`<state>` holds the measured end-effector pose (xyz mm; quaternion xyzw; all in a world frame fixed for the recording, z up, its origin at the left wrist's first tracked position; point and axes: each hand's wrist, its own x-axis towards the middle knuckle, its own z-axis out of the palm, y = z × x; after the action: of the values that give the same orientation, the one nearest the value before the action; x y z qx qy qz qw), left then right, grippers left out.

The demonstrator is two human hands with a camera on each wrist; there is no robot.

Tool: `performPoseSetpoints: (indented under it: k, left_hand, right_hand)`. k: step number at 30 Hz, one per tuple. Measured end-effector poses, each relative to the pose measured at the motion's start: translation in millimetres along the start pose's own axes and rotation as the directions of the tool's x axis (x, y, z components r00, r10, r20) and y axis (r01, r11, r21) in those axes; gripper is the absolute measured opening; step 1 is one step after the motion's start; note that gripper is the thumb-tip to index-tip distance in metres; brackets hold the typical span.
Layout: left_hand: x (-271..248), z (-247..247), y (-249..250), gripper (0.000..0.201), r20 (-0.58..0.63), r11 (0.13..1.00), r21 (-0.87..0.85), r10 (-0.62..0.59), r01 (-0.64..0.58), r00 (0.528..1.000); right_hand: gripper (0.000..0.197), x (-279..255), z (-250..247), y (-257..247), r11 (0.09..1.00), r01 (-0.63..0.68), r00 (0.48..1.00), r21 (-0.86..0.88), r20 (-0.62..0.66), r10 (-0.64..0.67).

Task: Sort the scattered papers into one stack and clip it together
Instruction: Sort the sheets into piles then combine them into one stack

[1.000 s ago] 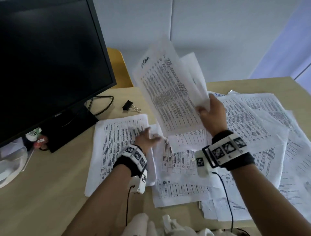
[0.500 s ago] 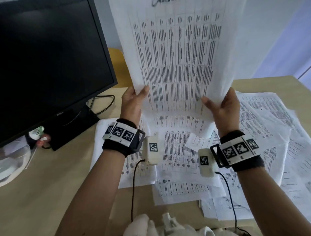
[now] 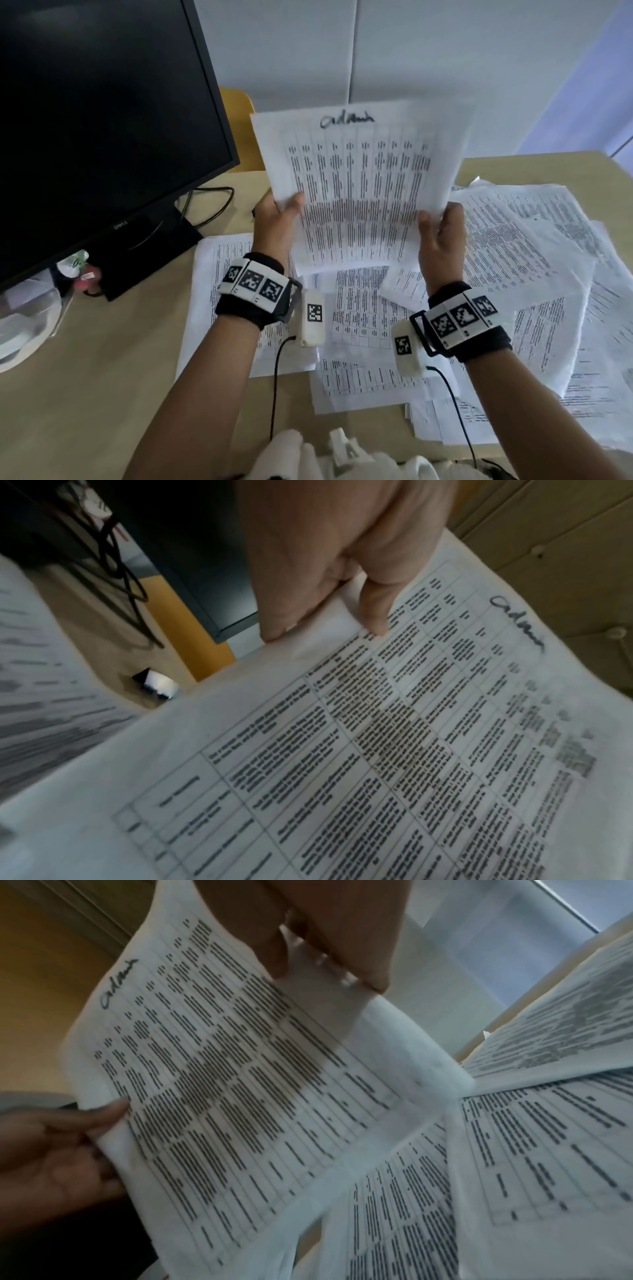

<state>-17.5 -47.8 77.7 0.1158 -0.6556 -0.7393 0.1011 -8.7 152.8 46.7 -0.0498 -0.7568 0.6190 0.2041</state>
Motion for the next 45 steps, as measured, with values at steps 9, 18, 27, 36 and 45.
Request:
performPoseSetpoints:
  k: [9, 18, 27, 36, 45]
  left_hand:
    - [36, -74, 8, 0.029, -0.311, 0.982, 0.188, 0.046, 0.014, 0.949]
    - [42, -145, -19, 0.025, -0.435, 0.973, 0.164, -0.075, 0.161, 0.897]
    - [0, -161, -85, 0.081, -0.476, 0.388, 0.657, -0.452, 0.646, 0.755]
    - [11, -171, -95, 0.057, -0.526, 0.408, 0.638, -0.388, 0.653, 0.757]
    - [7, -167, -102, 0.032, -0.503, 0.626, 0.553, -0.275, 0.550, 0.819]
  right_hand:
    - [0.015, -35, 57, 4, 0.961, -0.026, 0.934, -0.275, 0.336, 0.122]
    - [0.012, -45, 85, -25, 0.982, 0.093, 0.990, -0.162, 0.116, -0.075]
    - [0.022, -13, 96, -71, 0.985, 0.152, 0.986, 0.081, -0.084, -0.145]
    - [0.011, -50, 93, 7, 0.956, -0.082, 0.966, -0.282, 0.213, 0.146]
    - [0.014, -91, 97, 48, 0.792, -0.092, 0.794, -0.603, 0.436, 0.424]
